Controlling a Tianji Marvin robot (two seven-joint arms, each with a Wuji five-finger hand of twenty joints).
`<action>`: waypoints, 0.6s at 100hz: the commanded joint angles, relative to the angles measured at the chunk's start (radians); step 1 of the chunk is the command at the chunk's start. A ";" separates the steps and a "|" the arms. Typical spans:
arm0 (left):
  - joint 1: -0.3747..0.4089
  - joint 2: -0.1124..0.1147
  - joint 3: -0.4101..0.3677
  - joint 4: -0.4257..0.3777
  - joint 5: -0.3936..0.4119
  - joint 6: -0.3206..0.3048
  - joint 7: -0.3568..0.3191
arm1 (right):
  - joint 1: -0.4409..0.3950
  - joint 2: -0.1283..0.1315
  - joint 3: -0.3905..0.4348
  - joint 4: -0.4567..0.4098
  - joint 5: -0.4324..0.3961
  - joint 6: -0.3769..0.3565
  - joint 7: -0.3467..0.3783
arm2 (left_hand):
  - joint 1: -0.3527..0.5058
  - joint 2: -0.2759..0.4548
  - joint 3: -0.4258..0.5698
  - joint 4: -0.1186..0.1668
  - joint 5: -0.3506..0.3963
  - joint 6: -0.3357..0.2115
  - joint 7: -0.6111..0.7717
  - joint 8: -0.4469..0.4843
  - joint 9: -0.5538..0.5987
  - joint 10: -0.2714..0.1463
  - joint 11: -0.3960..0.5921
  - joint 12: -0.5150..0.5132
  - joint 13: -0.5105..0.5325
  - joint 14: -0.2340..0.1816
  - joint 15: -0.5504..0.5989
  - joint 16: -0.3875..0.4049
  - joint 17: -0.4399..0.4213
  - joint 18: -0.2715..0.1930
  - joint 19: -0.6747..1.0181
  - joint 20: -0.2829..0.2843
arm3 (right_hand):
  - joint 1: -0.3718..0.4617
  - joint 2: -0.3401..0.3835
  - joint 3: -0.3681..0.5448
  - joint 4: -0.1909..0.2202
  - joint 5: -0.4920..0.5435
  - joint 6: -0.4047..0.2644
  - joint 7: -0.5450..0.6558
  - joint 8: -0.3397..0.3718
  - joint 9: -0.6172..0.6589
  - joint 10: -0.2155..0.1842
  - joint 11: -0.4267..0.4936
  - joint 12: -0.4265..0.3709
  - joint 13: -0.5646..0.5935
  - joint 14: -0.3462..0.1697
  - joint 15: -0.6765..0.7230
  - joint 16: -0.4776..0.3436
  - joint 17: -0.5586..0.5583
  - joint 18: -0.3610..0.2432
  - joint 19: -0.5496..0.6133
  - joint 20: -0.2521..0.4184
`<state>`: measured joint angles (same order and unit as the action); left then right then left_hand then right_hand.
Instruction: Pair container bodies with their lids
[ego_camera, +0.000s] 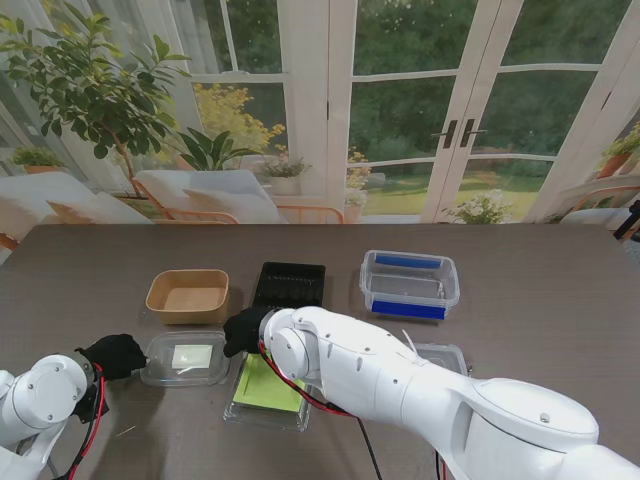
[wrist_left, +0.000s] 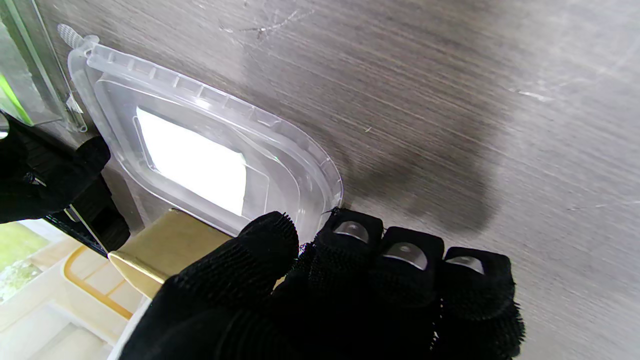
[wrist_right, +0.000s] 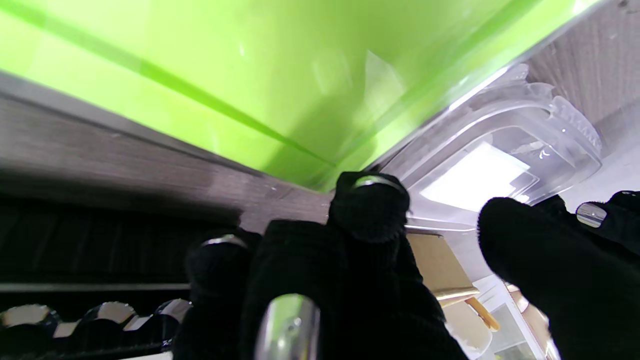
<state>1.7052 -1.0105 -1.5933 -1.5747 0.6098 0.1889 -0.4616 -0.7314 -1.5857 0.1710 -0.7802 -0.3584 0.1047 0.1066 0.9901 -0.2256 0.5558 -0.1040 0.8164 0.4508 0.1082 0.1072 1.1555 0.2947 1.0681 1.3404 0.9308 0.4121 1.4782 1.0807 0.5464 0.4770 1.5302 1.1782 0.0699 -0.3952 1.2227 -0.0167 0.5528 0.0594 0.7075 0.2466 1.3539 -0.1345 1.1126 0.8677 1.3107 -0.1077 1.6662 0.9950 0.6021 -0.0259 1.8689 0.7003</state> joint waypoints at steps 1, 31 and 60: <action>0.015 -0.009 0.007 0.010 -0.013 -0.004 -0.020 | -0.019 -0.008 -0.006 0.011 0.004 -0.008 0.022 | -0.024 0.036 0.014 0.008 -0.006 -0.063 -0.022 -0.010 0.011 0.013 0.006 0.011 0.005 0.044 0.036 0.001 0.012 -0.011 0.077 0.001 | -0.036 0.026 -0.013 0.029 -0.019 -0.049 -0.048 -0.009 0.094 0.023 0.023 -0.004 0.013 -0.127 0.067 0.010 0.608 -0.030 0.213 0.031; 0.051 -0.017 -0.012 -0.014 -0.055 -0.019 0.008 | -0.052 -0.001 0.030 -0.021 0.066 -0.003 0.000 | -0.025 0.036 0.014 0.008 -0.004 -0.059 -0.022 -0.010 0.012 0.023 0.001 0.011 0.001 0.055 0.033 0.004 0.001 -0.008 0.071 0.004 | -0.029 0.016 -0.007 0.029 -0.017 -0.043 -0.046 -0.009 0.094 0.031 0.022 -0.004 0.012 -0.116 0.069 0.009 0.607 -0.023 0.210 0.028; 0.093 -0.019 -0.044 -0.067 -0.057 -0.049 0.009 | -0.083 0.030 0.061 -0.092 0.109 0.001 -0.013 | -0.025 0.037 0.013 0.008 -0.003 -0.059 -0.021 -0.010 0.011 0.022 0.000 0.012 0.000 0.055 0.031 0.006 -0.001 -0.006 0.067 0.008 | -0.026 0.012 -0.003 0.025 -0.015 -0.040 -0.048 -0.010 0.094 0.037 0.022 -0.005 0.012 -0.112 0.070 0.008 0.606 -0.013 0.210 0.026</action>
<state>1.7811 -1.0188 -1.6368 -1.6156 0.5568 0.1510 -0.4272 -0.7967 -1.5525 0.2337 -0.8451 -0.2501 0.1128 0.0773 0.9900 -0.2256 0.5558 -0.1039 0.7973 0.4919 0.0597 0.0872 1.1555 0.3029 1.0665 1.3404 0.9304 0.4166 1.4782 1.0806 0.5464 0.4821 1.5306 1.1782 0.0699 -0.3952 1.2227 -0.0120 0.5753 0.1997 0.7094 0.2554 1.3539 -0.1345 1.1126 0.8677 1.3107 -0.1078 1.6663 0.9950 0.6008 -0.0261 1.8734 0.7003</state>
